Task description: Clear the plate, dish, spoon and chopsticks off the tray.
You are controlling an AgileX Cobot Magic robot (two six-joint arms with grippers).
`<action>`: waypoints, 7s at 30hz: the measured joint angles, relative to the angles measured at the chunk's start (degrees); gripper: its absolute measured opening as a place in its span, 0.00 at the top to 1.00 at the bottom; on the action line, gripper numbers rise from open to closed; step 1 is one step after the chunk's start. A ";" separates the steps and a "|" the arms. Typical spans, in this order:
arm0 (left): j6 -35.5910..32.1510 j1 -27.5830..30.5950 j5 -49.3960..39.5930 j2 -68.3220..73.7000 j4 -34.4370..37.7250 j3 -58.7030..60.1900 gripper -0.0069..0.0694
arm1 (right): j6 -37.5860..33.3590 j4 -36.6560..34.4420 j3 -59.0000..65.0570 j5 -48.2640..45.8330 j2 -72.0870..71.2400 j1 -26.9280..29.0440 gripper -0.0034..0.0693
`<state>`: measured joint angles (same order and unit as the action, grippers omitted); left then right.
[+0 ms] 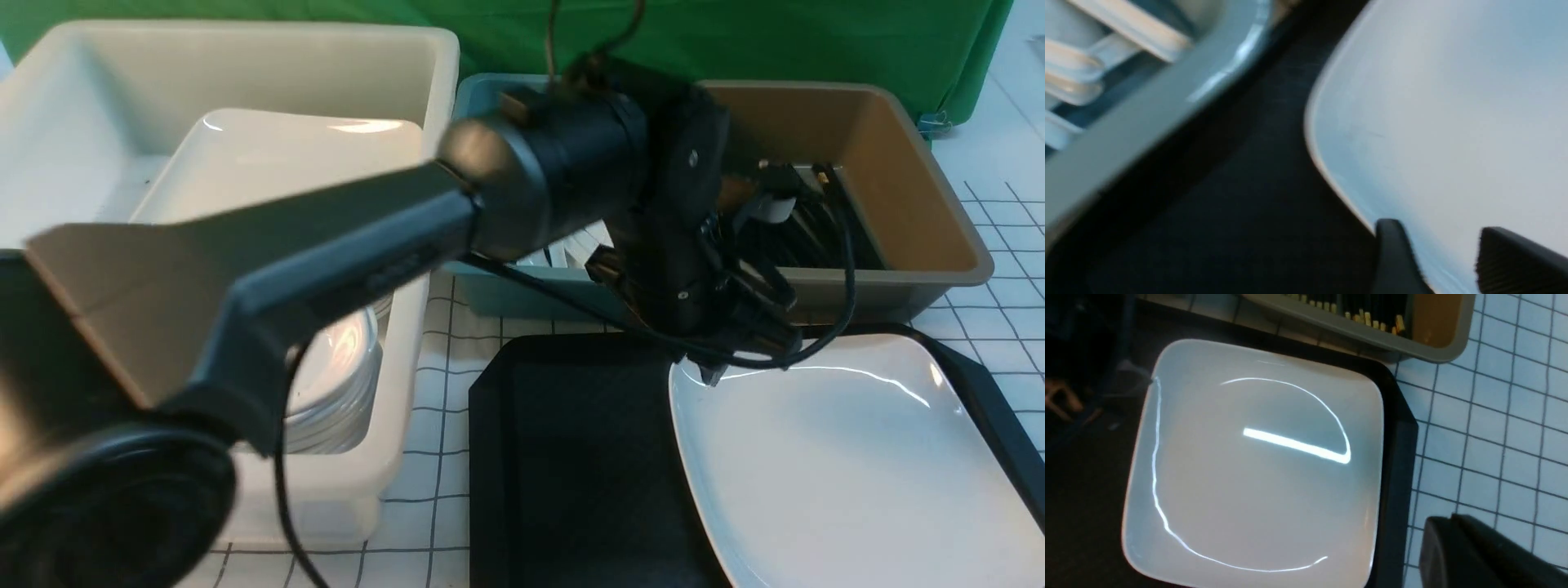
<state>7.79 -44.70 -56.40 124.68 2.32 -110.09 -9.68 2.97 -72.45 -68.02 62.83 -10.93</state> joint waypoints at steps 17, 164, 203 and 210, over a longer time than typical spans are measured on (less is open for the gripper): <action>3.55 1.06 10.16 9.42 0.75 -1.09 0.24 | -4.46 -7.25 0.05 -1.78 -0.04 0.00 0.95; -20.38 18.91 4.58 -67.02 14.53 34.00 0.91 | 11.66 9.05 -33.59 0.70 2.57 -25.63 0.95; -9.00 18.25 32.32 -104.36 15.06 83.02 0.91 | 32.22 14.59 53.67 70.47 -62.90 -25.63 0.81; -9.72 18.25 32.48 -104.36 11.48 83.06 0.91 | 32.22 14.59 53.71 70.47 -62.90 -25.63 0.79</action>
<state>-1.93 -26.45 -23.92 20.32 13.80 -27.03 22.54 17.57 -18.74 2.45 -0.08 -36.56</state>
